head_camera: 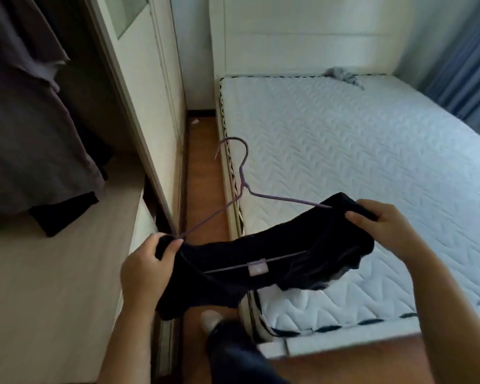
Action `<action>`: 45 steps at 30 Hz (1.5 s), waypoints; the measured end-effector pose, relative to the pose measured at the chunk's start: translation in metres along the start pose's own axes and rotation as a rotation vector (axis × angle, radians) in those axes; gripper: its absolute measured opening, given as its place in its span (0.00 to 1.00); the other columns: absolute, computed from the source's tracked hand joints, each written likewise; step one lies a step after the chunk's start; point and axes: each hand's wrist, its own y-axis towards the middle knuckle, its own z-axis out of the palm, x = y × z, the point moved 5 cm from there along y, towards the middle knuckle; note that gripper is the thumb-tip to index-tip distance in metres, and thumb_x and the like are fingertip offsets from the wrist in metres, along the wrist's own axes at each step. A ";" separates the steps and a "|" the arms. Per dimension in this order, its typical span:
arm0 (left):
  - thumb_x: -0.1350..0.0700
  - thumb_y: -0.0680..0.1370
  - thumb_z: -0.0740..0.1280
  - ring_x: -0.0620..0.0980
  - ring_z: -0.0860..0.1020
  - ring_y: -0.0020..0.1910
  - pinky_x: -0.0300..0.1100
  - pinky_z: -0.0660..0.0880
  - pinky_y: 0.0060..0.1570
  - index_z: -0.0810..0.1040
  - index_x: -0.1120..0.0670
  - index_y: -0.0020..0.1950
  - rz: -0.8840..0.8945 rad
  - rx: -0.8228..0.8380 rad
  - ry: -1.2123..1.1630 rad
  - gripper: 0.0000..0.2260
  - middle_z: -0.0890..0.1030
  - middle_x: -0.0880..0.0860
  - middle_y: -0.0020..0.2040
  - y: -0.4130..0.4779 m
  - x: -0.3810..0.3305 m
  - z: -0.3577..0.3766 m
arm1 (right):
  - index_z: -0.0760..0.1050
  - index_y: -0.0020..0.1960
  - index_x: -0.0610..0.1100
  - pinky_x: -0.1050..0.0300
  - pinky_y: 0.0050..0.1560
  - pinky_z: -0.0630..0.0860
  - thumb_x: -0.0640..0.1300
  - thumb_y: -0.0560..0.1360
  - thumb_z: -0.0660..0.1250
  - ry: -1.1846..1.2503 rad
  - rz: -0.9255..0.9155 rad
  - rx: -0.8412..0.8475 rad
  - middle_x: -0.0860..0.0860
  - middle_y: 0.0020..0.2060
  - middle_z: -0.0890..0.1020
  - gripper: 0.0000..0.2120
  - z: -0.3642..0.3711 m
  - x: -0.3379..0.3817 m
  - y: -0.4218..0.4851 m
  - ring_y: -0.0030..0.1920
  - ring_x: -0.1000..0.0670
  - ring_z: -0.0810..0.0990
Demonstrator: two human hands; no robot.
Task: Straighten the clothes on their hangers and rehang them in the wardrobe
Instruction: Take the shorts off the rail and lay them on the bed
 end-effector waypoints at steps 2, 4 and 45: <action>0.47 0.74 0.65 0.61 0.79 0.42 0.44 0.68 0.35 0.78 0.57 0.51 0.016 0.063 0.053 0.15 0.82 0.58 0.41 -0.033 0.005 0.007 | 0.73 0.31 0.52 0.60 0.31 0.66 0.42 0.74 0.66 -0.098 0.082 -0.026 0.59 0.22 0.75 0.14 0.005 -0.035 -0.040 0.26 0.57 0.72; 0.46 0.74 0.65 0.60 0.78 0.41 0.44 0.68 0.34 0.78 0.56 0.50 0.041 0.160 0.079 0.14 0.81 0.57 0.38 -0.062 0.003 0.019 | 0.74 0.34 0.47 0.55 0.32 0.67 0.42 0.74 0.66 -0.222 0.162 -0.014 0.56 0.22 0.75 0.10 0.009 -0.066 -0.078 0.28 0.54 0.73; 0.47 0.71 0.70 0.52 0.79 0.42 0.45 0.74 0.42 0.79 0.52 0.43 0.694 1.158 0.096 0.09 0.82 0.51 0.39 -0.415 -0.620 0.566 | 0.72 0.44 0.45 0.56 0.44 0.64 0.41 0.75 0.64 -0.050 1.146 -0.528 0.45 0.44 0.77 0.02 -0.467 -0.582 -0.433 0.51 0.42 0.76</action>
